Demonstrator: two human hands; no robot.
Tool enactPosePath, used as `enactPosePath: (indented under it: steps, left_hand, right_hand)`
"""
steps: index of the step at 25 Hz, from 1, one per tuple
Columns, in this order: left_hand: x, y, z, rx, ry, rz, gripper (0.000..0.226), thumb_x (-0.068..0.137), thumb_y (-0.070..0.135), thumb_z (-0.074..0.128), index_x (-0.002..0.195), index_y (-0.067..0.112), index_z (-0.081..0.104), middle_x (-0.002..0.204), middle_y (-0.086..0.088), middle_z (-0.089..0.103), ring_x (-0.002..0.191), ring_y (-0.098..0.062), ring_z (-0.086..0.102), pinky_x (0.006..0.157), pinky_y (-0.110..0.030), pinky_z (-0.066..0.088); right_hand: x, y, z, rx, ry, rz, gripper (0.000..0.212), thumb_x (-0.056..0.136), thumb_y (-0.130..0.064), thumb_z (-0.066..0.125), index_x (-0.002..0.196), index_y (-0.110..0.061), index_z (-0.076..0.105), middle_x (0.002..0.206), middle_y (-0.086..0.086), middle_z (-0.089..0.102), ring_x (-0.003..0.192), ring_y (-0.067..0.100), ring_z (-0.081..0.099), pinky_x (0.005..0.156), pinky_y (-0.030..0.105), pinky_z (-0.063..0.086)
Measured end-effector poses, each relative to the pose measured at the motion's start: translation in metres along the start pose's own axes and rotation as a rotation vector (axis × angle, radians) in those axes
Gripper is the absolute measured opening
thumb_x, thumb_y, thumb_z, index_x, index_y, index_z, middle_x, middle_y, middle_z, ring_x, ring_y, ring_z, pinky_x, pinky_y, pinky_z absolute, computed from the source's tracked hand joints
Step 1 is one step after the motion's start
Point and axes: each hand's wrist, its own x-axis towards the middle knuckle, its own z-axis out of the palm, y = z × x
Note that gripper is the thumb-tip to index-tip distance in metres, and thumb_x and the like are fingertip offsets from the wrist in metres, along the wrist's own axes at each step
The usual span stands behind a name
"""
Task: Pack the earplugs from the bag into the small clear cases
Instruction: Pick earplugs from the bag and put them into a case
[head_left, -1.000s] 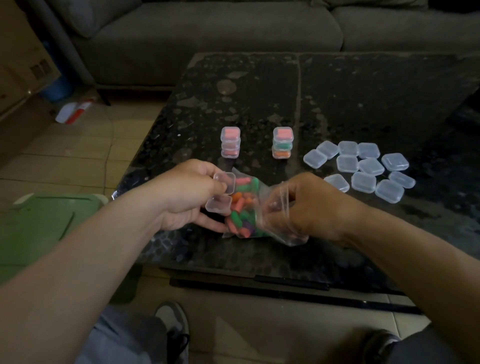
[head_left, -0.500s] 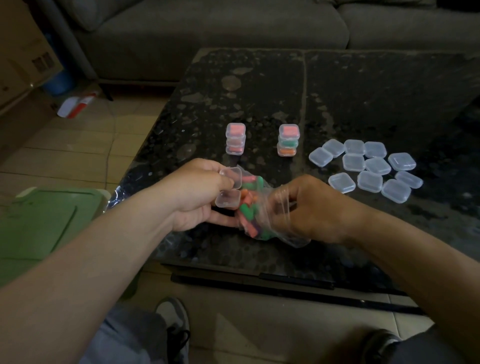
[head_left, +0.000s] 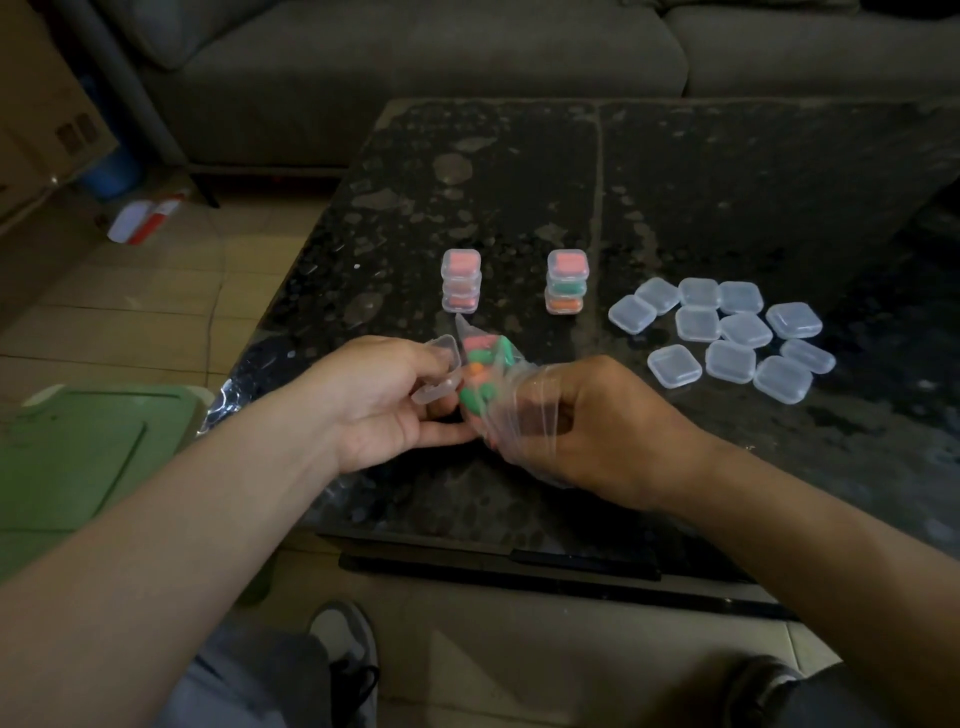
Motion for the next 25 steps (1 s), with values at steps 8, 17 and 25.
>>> enactPosePath:
  steps: [8, 17, 25]
  left_hand:
    - [-0.003, -0.002, 0.007, 0.142, 0.045, 0.105, 0.021, 0.099, -0.003, 0.052, 0.098, 0.006, 0.071, 0.085, -0.01, 0.075, 0.067, -0.016, 0.068, 0.068, -0.043, 0.064]
    - [-0.01, 0.001, 0.009, 0.203, 0.024, 0.174, 0.019, 0.099, 0.001, 0.056, 0.111, 0.005, 0.07, 0.091, -0.019, 0.074, 0.067, -0.019, 0.065, 0.073, -0.049, 0.064]
    - [-0.006, 0.001, 0.005, 0.371, 0.092, 0.239, 0.011, 0.099, 0.005, 0.058, 0.101, 0.008, 0.069, 0.055, 0.007, 0.064, 0.047, -0.006, 0.061, 0.072, -0.036, 0.059]
  right_hand:
    - [0.001, -0.001, -0.004, -0.033, -0.003, 0.142, 0.011, 0.084, -0.033, 0.079, 0.09, -0.024, 0.076, 0.083, -0.005, 0.072, 0.075, 0.009, 0.07, 0.067, 0.029, 0.059]
    - [0.001, -0.011, -0.017, 0.026, -0.008, 0.212, 0.015, 0.087, -0.026, 0.077, 0.088, -0.013, 0.069, 0.074, 0.008, 0.074, 0.064, 0.023, 0.072, 0.06, 0.04, 0.061]
    - [0.002, -0.001, -0.03, -0.128, 0.087, 0.175, 0.012, 0.085, -0.023, 0.08, 0.081, -0.021, 0.069, 0.077, -0.005, 0.071, 0.073, 0.005, 0.067, 0.066, 0.023, 0.057]
